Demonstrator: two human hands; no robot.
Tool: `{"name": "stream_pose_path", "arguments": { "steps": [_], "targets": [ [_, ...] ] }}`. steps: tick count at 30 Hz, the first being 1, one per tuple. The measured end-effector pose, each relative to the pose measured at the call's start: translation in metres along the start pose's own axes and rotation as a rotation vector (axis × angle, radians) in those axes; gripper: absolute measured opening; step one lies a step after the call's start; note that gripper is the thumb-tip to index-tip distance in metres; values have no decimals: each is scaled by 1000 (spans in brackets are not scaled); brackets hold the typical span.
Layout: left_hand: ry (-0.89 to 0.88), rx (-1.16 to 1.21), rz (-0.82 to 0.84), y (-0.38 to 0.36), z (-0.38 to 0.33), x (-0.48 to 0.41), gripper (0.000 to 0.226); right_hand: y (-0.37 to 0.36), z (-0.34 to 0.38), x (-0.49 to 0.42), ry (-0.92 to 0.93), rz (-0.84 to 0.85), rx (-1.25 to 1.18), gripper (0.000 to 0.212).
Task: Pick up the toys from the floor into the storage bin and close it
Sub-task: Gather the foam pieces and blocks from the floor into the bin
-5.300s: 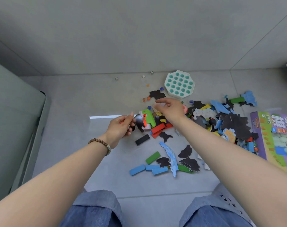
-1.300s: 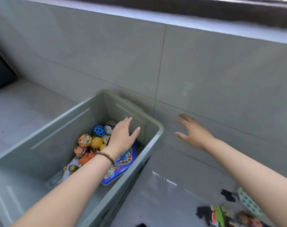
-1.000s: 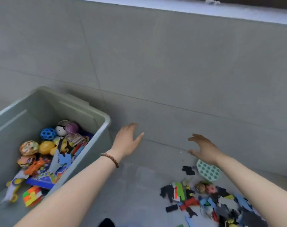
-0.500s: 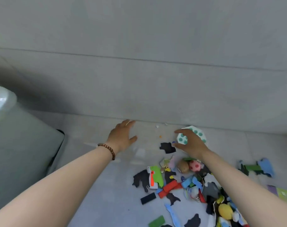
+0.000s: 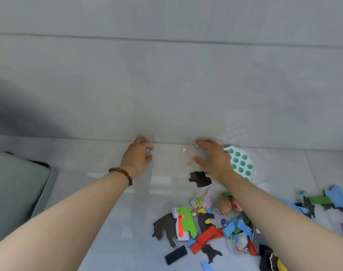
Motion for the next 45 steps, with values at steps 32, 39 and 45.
{"name": "stream_pose_path", "arguments": {
  "steps": [32, 39, 45],
  "targets": [
    [774, 1336, 349, -75, -66, 77, 48, 13, 16, 14, 26, -47, -311, 14],
    [810, 1312, 172, -63, -62, 67, 35, 46, -25, 28, -45, -96, -464, 13],
    [702, 982, 176, -70, -40, 81, 38, 15, -47, 43, 18, 17, -176, 27]
  ]
}}
Point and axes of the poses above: each hand's wrist, its own x-axis away from the middle knuckle, its own y-axis out of the back of the hand, z = x × y, the point moved 10 cm from there along -x, towards the middle knuckle, and after that the axes turned 10 degrees about -z, right-handed, at the moved point
